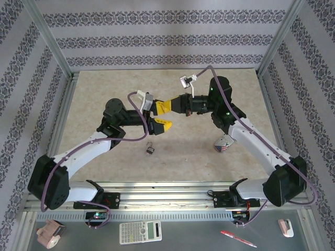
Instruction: Unlock with the key
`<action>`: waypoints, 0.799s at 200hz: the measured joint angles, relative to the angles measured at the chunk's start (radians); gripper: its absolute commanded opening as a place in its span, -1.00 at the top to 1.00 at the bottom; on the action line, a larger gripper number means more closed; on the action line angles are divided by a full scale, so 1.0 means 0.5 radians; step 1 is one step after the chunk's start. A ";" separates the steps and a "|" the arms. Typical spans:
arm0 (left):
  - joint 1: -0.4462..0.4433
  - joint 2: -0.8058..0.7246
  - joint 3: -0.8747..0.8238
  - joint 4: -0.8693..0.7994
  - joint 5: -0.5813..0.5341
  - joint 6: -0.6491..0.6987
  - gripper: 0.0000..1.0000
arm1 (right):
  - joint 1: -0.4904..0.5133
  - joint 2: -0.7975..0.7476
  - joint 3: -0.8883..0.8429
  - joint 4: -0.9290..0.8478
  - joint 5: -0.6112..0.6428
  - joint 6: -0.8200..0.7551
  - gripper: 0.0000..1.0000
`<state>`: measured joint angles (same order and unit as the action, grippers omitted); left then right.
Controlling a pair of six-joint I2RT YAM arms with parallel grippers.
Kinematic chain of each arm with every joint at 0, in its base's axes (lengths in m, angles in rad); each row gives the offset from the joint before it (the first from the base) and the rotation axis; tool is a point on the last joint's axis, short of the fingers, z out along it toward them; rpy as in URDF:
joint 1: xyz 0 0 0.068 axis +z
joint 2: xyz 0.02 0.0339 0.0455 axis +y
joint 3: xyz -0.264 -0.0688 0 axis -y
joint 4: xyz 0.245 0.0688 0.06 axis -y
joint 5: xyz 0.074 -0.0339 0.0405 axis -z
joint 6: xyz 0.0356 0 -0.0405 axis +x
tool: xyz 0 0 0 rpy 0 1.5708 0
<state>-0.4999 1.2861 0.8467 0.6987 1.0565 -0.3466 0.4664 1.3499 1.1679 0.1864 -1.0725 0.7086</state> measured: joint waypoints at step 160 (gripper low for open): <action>0.249 -0.065 0.002 -0.253 -0.005 0.187 0.05 | -0.008 0.637 0.607 0.081 -0.426 0.054 1.00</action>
<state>-0.3756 1.2537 0.8478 0.5724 1.0538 -0.2531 0.4625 1.6684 1.4712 0.2268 -1.2854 0.7357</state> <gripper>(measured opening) 0.506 0.061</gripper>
